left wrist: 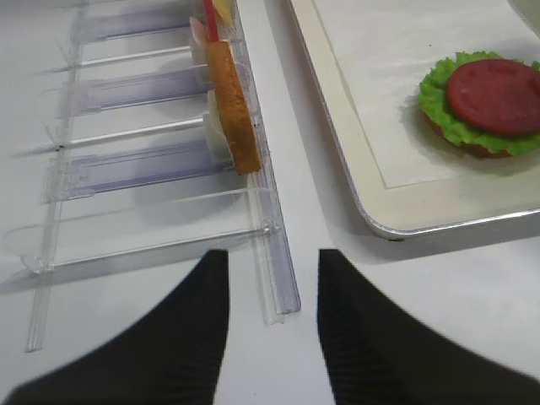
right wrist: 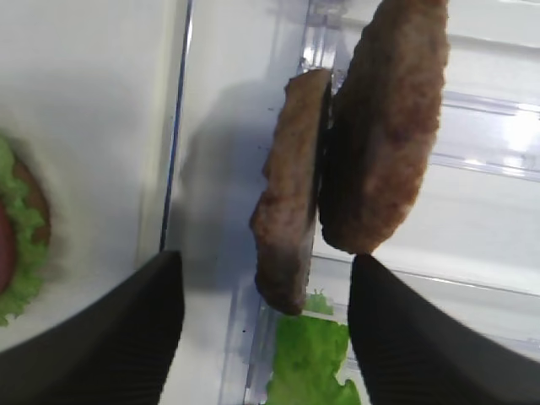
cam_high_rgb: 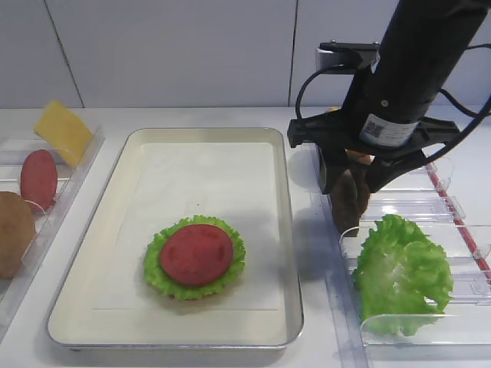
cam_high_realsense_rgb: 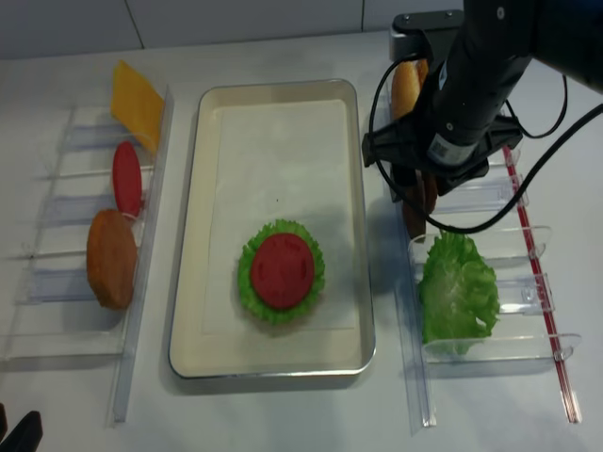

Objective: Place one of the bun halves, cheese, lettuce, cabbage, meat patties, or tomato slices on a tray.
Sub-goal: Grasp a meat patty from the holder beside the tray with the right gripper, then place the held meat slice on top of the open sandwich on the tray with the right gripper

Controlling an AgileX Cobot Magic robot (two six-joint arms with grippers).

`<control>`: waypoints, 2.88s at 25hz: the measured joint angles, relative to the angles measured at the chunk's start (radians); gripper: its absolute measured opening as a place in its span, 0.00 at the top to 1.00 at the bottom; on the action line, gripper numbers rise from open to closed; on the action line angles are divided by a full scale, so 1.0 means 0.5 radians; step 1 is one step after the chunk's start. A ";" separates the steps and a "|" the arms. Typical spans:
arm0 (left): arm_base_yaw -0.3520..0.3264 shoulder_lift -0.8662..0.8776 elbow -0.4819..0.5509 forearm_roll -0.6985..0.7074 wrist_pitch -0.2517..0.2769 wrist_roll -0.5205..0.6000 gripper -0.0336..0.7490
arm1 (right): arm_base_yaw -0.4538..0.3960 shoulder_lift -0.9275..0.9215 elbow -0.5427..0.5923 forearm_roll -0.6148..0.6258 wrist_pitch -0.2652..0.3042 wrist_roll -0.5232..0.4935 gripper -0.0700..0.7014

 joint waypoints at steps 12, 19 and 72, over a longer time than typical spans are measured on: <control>0.000 0.000 0.000 0.000 0.000 0.000 0.62 | 0.003 0.084 0.000 0.011 -0.012 0.000 0.46; 0.000 0.000 0.000 0.000 0.000 0.000 0.62 | 0.008 0.096 0.000 0.012 -0.034 0.000 0.63; 0.000 0.000 0.000 0.000 0.000 0.000 0.62 | 0.083 0.366 0.040 1.998 -0.003 -1.546 0.72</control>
